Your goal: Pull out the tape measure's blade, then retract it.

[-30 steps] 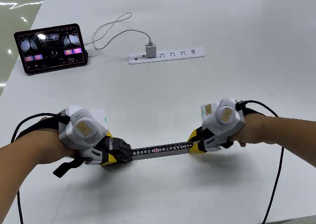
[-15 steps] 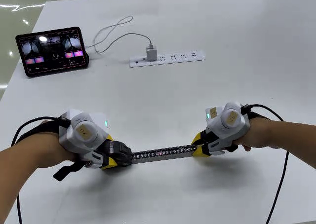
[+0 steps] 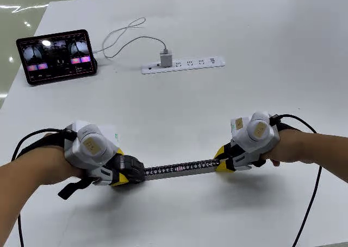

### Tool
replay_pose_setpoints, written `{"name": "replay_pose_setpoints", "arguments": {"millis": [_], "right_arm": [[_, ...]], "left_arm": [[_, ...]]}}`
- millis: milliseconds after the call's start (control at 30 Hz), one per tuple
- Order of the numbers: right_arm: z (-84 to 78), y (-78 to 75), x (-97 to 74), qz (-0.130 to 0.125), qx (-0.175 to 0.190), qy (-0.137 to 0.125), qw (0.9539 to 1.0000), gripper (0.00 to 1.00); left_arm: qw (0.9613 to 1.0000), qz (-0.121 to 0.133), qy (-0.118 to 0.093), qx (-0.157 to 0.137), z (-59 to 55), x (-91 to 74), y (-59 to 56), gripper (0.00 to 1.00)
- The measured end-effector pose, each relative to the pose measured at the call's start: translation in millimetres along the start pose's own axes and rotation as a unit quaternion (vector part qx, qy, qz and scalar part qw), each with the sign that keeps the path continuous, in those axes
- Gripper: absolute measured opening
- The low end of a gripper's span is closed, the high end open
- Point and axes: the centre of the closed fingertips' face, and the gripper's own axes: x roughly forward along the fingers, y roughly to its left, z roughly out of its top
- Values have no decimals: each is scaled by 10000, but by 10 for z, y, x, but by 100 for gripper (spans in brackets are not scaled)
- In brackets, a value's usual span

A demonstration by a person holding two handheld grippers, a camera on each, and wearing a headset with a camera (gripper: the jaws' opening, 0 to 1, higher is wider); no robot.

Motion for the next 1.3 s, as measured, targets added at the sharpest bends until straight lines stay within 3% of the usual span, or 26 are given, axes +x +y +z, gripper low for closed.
{"name": "replay_pose_setpoints", "arguments": {"millis": [1300], "right_arm": [[-220,-55,-133,-68,79,86,9999,9]], "left_arm": [[10000,18,-23,-7,13,-9,-16,30]]}}
